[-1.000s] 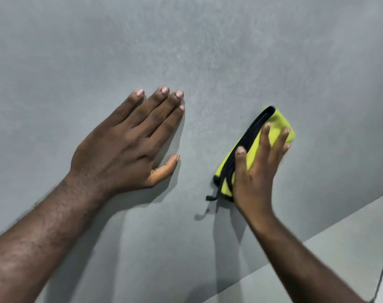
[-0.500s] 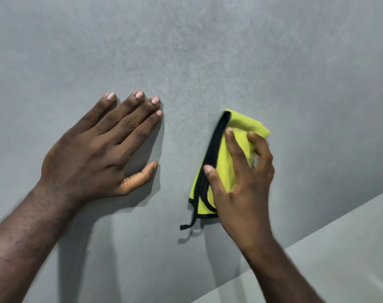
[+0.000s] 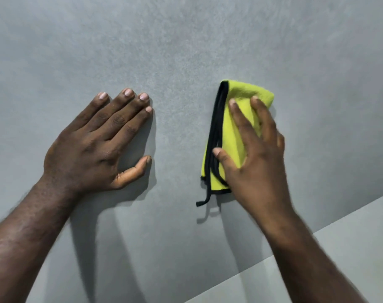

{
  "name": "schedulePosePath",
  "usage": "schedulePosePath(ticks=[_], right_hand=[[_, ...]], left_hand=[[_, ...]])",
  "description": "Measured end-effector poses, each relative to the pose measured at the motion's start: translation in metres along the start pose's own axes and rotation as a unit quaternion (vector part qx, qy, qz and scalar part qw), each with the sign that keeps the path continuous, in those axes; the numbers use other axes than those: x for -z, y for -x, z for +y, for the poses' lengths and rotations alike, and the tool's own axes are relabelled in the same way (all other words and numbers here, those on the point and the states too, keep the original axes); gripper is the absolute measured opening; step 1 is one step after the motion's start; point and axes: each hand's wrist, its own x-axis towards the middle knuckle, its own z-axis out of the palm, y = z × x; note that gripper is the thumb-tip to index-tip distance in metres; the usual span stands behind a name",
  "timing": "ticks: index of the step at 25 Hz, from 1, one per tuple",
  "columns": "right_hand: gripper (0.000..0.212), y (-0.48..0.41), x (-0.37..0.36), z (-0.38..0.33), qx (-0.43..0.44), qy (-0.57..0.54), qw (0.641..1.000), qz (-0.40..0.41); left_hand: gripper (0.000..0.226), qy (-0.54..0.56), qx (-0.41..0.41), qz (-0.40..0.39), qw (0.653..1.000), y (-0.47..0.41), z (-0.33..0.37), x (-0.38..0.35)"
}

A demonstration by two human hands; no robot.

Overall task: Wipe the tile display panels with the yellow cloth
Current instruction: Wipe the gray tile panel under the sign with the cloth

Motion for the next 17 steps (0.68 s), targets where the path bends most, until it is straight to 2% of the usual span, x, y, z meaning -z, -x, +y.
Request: schedulePosePath(ticks=[2,5,8,10,12,14,17], right_hand=[[0.087,-0.009,0.005,0.021,-0.037,0.005,0.998,0.040],[0.090,0.029,0.003,0.033,-0.100,0.016,0.994,0.030],[0.090,0.064,-0.012,0.007,-0.060,0.009,0.998,-0.009],[0.089,0.052,-0.018,-0.010,-0.020,-0.002,0.999,-0.028],[0.089,0.021,-0.015,-0.007,-0.017,0.002,1.000,0.013],[0.090,0.000,-0.005,0.017,-0.056,0.018,0.996,0.065],[0.093,0.024,-0.002,0.041,-0.114,0.013,0.991,0.062]], left_hand=[[0.080,-0.001,-0.004,-0.002,1.000,0.000,-0.001,0.000],[0.080,-0.002,0.000,-0.004,1.000,-0.001,-0.001,-0.001],[0.079,0.002,-0.001,-0.007,1.000,0.000,-0.001,0.000],[0.079,0.005,-0.001,-0.006,1.000,0.000,0.001,0.000],[0.079,0.005,0.002,-0.006,1.000,0.001,0.000,0.000],[0.079,0.002,-0.001,-0.007,1.000,0.000,-0.001,0.000],[0.078,-0.002,0.003,-0.004,1.000,0.000,-0.001,0.001]])
